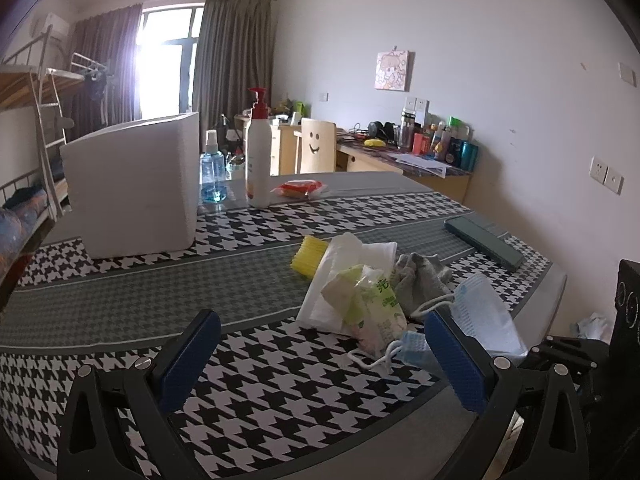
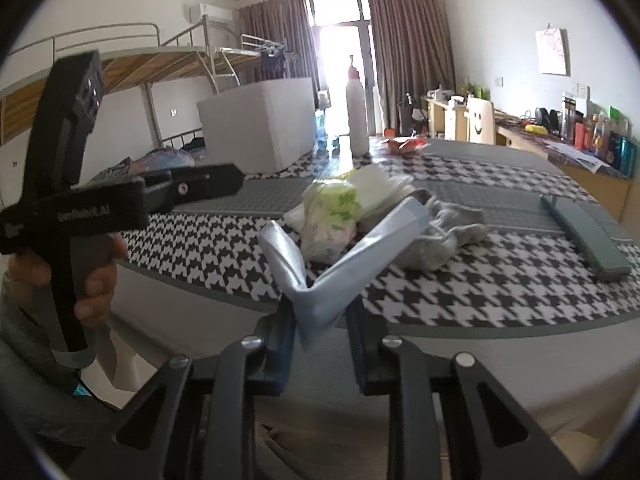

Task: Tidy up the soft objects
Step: 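Reach the right tool to the blue face mask and grasp it, then grasp the green-printed tissue pack with the left tool while the right tool lifts the mask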

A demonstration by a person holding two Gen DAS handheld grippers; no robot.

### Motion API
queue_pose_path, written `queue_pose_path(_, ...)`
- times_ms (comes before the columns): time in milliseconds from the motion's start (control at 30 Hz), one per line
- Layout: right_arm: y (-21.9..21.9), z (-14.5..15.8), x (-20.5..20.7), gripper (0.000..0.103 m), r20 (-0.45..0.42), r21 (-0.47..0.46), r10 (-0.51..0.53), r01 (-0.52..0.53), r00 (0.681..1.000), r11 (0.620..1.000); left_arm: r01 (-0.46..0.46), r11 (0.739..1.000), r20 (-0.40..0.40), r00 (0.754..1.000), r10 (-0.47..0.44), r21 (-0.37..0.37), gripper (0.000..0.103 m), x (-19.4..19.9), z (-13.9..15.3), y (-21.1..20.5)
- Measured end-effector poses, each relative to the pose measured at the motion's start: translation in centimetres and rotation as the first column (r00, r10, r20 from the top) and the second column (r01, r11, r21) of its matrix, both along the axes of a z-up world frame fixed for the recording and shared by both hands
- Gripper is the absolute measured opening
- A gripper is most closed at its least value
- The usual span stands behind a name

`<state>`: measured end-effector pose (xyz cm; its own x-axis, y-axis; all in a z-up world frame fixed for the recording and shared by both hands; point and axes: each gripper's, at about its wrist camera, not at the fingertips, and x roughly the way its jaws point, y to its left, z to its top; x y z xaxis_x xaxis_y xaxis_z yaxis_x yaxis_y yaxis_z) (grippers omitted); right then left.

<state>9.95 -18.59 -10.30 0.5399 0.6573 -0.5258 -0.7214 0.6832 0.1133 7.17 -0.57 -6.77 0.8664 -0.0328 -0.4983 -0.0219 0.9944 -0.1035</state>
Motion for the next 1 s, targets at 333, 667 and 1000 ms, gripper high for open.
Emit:
queue_pose_path(333, -1.6, 1.1, 1.0, 0.027, 0.034, 0.025, -0.069, 0.068, 0.997, 0.997, 0.012, 1.0, -0.03, 0.999, -0.012, -0.003, 0.102, 1.3, -0.5, -1.2)
queue_pose_path(667, -3.7, 2.1, 2.8, 0.027, 0.057, 0.075, -0.176, 0.171, 0.983, 0.982, 0.036, 0.999, -0.086, 0.996, -0.036, 0.005, 0.102, 3.4, -1.5, -2.8)
queue_pose_path(1000, -4.2, 2.0, 3.7, 0.027, 0.047, 0.086, -0.202, 0.198, 0.978, 0.976, 0.026, 0.999, -0.162, 0.987, -0.022, 0.022, 0.083, 5.7, -2.9, -3.8)
